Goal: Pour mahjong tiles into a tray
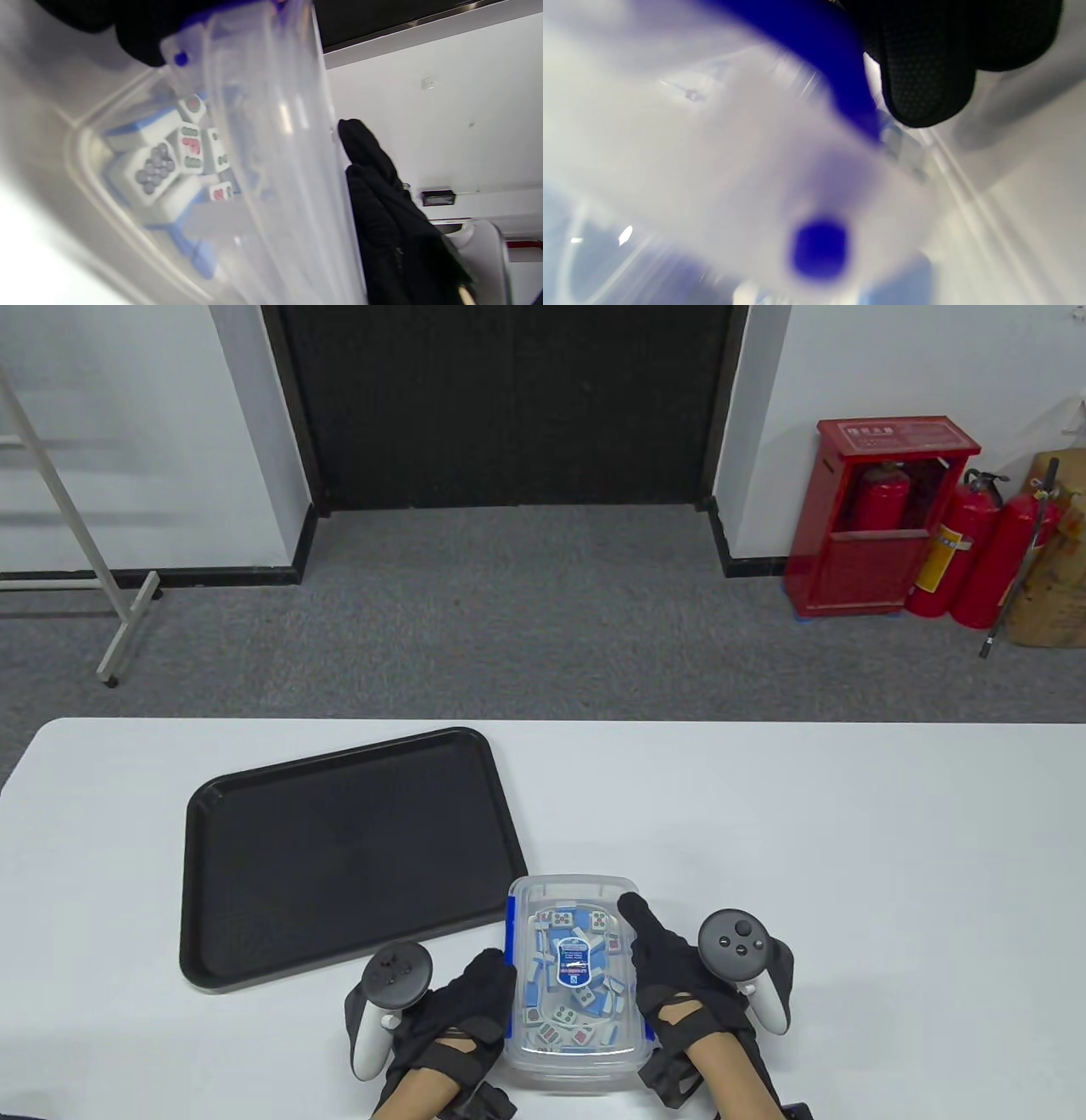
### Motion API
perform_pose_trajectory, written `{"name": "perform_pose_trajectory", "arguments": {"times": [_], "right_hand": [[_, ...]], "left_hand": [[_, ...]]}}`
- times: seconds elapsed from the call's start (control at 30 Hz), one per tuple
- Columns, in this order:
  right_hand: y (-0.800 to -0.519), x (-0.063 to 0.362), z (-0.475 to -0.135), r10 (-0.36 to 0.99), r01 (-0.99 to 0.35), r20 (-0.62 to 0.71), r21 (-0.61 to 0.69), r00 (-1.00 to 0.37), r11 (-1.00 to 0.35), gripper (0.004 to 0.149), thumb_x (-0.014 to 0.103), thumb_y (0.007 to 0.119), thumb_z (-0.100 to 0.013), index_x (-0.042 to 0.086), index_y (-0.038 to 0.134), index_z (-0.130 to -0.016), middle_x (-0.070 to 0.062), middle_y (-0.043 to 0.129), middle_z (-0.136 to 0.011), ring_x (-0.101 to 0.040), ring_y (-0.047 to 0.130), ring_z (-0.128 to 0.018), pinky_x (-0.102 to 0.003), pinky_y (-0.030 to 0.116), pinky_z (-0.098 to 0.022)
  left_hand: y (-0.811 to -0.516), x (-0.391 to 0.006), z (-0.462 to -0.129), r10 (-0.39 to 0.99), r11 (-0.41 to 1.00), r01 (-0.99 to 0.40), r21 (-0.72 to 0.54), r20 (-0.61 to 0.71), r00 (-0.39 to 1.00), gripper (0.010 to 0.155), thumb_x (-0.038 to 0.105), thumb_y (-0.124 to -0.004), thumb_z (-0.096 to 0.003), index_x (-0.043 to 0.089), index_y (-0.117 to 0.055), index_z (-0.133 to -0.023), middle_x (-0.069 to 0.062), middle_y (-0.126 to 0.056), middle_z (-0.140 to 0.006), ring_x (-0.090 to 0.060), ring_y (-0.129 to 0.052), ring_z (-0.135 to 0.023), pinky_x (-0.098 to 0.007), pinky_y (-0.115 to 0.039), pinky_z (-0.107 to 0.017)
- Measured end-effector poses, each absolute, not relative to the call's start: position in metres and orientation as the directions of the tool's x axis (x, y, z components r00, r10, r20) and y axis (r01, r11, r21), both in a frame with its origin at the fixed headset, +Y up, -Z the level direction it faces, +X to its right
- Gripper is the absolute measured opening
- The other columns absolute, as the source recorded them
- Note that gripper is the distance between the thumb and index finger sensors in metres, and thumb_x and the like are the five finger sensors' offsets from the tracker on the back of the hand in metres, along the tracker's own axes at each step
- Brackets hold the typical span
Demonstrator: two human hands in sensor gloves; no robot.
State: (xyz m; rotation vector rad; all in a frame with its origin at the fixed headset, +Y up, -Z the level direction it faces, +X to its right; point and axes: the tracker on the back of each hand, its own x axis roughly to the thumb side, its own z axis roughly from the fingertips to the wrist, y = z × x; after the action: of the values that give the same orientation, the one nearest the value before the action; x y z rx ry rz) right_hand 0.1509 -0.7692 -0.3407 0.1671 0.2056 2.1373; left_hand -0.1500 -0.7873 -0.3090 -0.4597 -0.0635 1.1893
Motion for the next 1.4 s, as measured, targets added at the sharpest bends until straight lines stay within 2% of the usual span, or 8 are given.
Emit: {"name": "perform_pose_trajectory", "arguments": {"times": [0.13,0.23,0.57,0.77,1.1,1.17,1.27,1.4], "right_hand": [[-0.770,0.153,-0.335,0.844,-0.820,0.039,0.216,-0.535,-0.530,0.058,0.032,0.061,-0.048,0.027,0.046,-0.104,-0.037,0.077,-0.070,-0.038,0.094,-0.039,-0.061,0.075,-0.039],[-0.773,0.155,-0.333,0.863,-0.842,0.032,0.203,-0.505,-0.500,0.059,0.032,0.062,-0.047,0.025,0.044,-0.103,-0.037,0.079,-0.065,-0.037,0.094,-0.035,-0.061,0.075,-0.037],[-0.770,0.152,-0.334,0.840,-0.818,0.070,0.199,-0.538,-0.540,0.057,0.031,0.062,-0.049,0.029,0.046,-0.104,-0.038,0.080,-0.062,-0.036,0.093,-0.031,-0.061,0.075,-0.036],[-0.771,0.151,-0.335,0.840,-0.816,0.082,0.204,-0.536,-0.541,0.058,0.030,0.061,-0.050,0.023,0.044,-0.104,-0.039,0.080,-0.061,-0.035,0.093,-0.029,-0.061,0.076,-0.036],[-0.771,0.149,-0.335,0.833,-0.805,0.101,0.215,-0.544,-0.552,0.058,0.027,0.059,-0.049,0.015,0.041,-0.103,-0.041,0.080,-0.057,-0.033,0.091,-0.022,-0.058,0.079,-0.031],[-0.771,0.149,-0.336,0.836,-0.809,0.099,0.215,-0.540,-0.548,0.058,0.026,0.059,-0.049,0.015,0.041,-0.103,-0.042,0.080,-0.057,-0.033,0.091,-0.021,-0.058,0.080,-0.030],[-0.771,0.149,-0.336,0.833,-0.806,0.100,0.216,-0.544,-0.552,0.058,0.026,0.059,-0.049,0.014,0.041,-0.103,-0.042,0.080,-0.057,-0.033,0.091,-0.020,-0.058,0.080,-0.030],[-0.774,0.153,-0.338,0.847,-0.824,0.068,0.201,-0.528,-0.530,0.058,0.021,0.060,-0.048,0.015,0.043,-0.103,-0.043,0.082,-0.056,-0.033,0.093,-0.019,-0.059,0.082,-0.028]], "left_hand": [[-0.787,-0.150,-0.309,0.859,0.398,-0.836,-0.378,-0.165,0.484,0.067,0.048,-0.059,-0.0548,-0.005,-0.053,-0.096,-0.021,-0.088,-0.060,-0.042,-0.096,-0.043,-0.058,-0.076,-0.035],[-0.789,-0.149,-0.308,0.857,0.395,-0.840,-0.373,-0.180,0.483,0.068,0.050,-0.058,-0.0546,-0.006,-0.059,-0.093,-0.019,-0.091,-0.054,-0.040,-0.098,-0.038,-0.057,-0.078,-0.032],[-0.791,-0.142,-0.306,0.838,0.437,-0.821,-0.368,-0.164,0.520,0.071,0.055,-0.055,-0.0539,-0.008,-0.064,-0.085,-0.018,-0.092,-0.048,-0.039,-0.100,-0.032,-0.056,-0.079,-0.028],[-0.787,-0.139,-0.306,0.807,0.523,-0.785,-0.331,-0.104,0.581,0.071,0.052,-0.049,-0.0519,-0.011,-0.067,-0.081,-0.016,-0.094,-0.043,-0.035,-0.102,-0.026,-0.053,-0.082,-0.024],[-0.789,-0.143,-0.308,0.803,0.536,-0.799,-0.273,-0.125,0.582,0.068,0.048,-0.050,-0.0510,-0.011,-0.073,-0.077,-0.014,-0.098,-0.036,-0.033,-0.104,-0.019,-0.051,-0.085,-0.020],[-0.793,-0.144,-0.308,0.844,0.470,-0.836,-0.284,-0.130,0.520,0.067,0.046,-0.051,-0.0514,-0.012,-0.074,-0.075,-0.015,-0.099,-0.035,-0.034,-0.104,-0.018,-0.052,-0.084,-0.019],[-0.789,-0.143,-0.309,0.804,0.543,-0.790,-0.284,-0.095,0.587,0.067,0.046,-0.051,-0.0514,-0.012,-0.075,-0.075,-0.014,-0.099,-0.035,-0.032,-0.105,-0.017,-0.051,-0.085,-0.019],[-0.789,-0.144,-0.309,0.811,0.531,-0.799,-0.283,-0.105,0.576,0.067,0.046,-0.051,-0.0514,-0.012,-0.075,-0.075,-0.014,-0.099,-0.035,-0.033,-0.105,-0.017,-0.051,-0.085,-0.019]]}}
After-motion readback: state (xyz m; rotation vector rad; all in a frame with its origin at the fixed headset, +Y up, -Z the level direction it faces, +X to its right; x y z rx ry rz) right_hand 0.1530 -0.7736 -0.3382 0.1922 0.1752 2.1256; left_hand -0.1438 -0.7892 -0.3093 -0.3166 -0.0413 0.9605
